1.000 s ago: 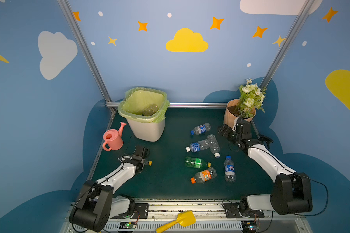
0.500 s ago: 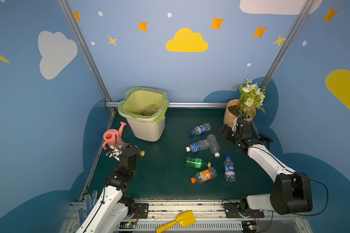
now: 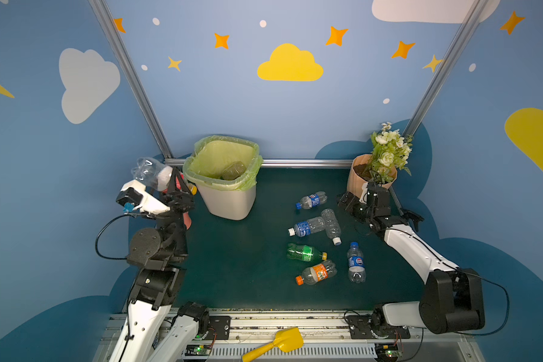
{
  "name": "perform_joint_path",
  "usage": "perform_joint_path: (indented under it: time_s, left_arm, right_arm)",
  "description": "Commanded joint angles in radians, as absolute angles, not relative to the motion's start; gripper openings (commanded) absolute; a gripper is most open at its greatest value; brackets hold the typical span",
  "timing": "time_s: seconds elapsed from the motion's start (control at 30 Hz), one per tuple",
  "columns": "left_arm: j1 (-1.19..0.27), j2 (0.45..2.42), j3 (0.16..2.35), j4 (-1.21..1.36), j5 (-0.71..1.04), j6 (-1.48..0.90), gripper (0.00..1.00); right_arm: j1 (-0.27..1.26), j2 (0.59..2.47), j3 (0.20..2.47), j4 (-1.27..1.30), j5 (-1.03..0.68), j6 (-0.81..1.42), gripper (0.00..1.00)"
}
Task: Throw the plastic bottles in the bin
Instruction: 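Lift the red-labelled bottle with the left gripper over the bin, then open the left gripper to drop the red-labelled bottle into the bin, then grasp the plain clear bottle with the right gripper while the left arm withdraws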
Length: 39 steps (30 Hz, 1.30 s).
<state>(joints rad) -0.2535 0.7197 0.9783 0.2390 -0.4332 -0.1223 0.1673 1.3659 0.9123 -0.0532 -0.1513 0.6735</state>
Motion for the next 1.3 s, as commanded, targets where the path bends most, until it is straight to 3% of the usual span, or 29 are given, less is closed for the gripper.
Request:
perform_joint_path:
  time_s: [0.0, 0.07, 0.17, 0.2, 0.27, 0.33, 0.5, 0.87, 1.13, 1.2, 1.27]
  left_arm:
    - [-0.247, 0.875, 1.042, 0.340, -0.346, -0.011, 0.54]
    - [-0.224, 1.019, 1.135, 0.286, -0.367, -0.095, 0.56]
    - [-0.163, 1.218, 1.304, 0.106, -0.184, -0.198, 0.63]
    - [-0.156, 1.261, 1.356, 0.050, -0.143, -0.220, 0.68]
    - [-0.153, 1.333, 1.439, -0.041, -0.128, -0.258, 0.88]
    - [-0.153, 1.315, 1.425, -0.010, -0.130, -0.273, 1.00]
    - [-0.158, 1.141, 1.252, 0.274, -0.109, -0.181, 1.00]
    - [-0.160, 0.882, 1.045, 0.178, -0.132, -0.157, 1.00]
    - [-0.161, 0.734, 0.849, -0.002, -0.068, -0.201, 1.00]
    - [-0.163, 0.713, 0.822, -0.049, -0.056, -0.214, 1.00]
    - [-0.167, 0.696, 0.794, -0.070, -0.039, -0.232, 1.00]
  right_arm:
    - [0.174, 1.325, 0.904, -0.047, -0.145, 0.667, 0.97]
    - [0.173, 1.301, 0.892, -0.051, -0.127, 0.666, 0.97]
    - [0.170, 1.268, 0.879, -0.059, -0.100, 0.663, 0.97]
    - [0.170, 1.258, 0.876, -0.063, -0.092, 0.656, 0.97]
    - [0.168, 1.236, 0.876, -0.083, -0.073, 0.642, 0.97]
    - [0.165, 1.212, 0.876, -0.107, -0.050, 0.631, 0.97]
    - [0.159, 1.183, 0.850, -0.101, -0.008, 0.620, 0.97]
    - [0.164, 1.315, 0.929, -0.108, -0.148, 0.631, 0.97]
    - [0.175, 1.394, 0.984, -0.206, -0.139, 0.568, 0.97]
    - [0.176, 1.420, 1.008, -0.267, -0.130, 0.509, 0.94]
    - [0.180, 1.454, 1.037, -0.335, -0.123, 0.421, 0.84]
